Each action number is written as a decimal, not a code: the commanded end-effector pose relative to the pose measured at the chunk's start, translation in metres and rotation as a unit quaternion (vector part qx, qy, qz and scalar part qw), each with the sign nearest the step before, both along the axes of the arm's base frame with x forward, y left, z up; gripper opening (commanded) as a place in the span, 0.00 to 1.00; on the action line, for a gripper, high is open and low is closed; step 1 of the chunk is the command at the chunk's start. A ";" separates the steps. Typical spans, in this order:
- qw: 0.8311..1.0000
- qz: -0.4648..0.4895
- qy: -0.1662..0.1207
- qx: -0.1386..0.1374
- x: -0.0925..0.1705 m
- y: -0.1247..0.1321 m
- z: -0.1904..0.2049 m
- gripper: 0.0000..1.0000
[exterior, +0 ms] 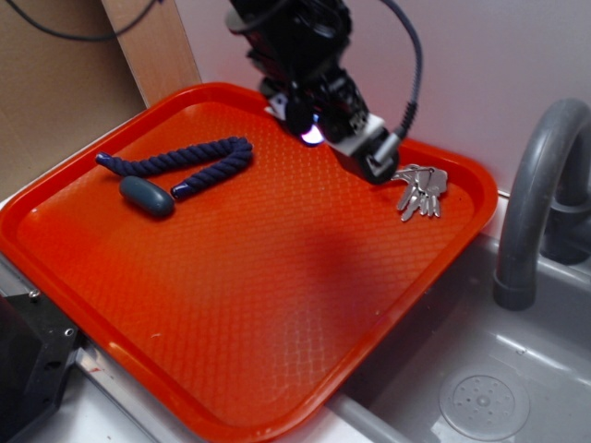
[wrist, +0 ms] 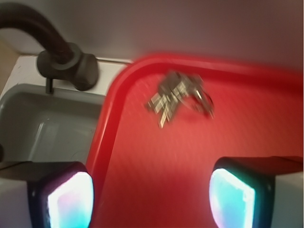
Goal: Grab the silver keys.
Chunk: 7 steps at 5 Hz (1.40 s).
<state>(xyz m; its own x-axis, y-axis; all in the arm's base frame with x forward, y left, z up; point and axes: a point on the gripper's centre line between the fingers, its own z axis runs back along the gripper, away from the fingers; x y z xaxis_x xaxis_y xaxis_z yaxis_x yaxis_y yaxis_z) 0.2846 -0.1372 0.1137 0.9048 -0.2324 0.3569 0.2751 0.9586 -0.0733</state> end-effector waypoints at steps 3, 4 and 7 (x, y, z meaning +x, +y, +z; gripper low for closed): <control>0.972 -0.212 -0.089 0.054 0.054 0.003 -0.008 1.00; 0.970 -0.228 -0.053 0.071 0.059 -0.007 -0.034 1.00; 0.969 -0.208 -0.079 0.107 0.059 -0.006 -0.054 0.00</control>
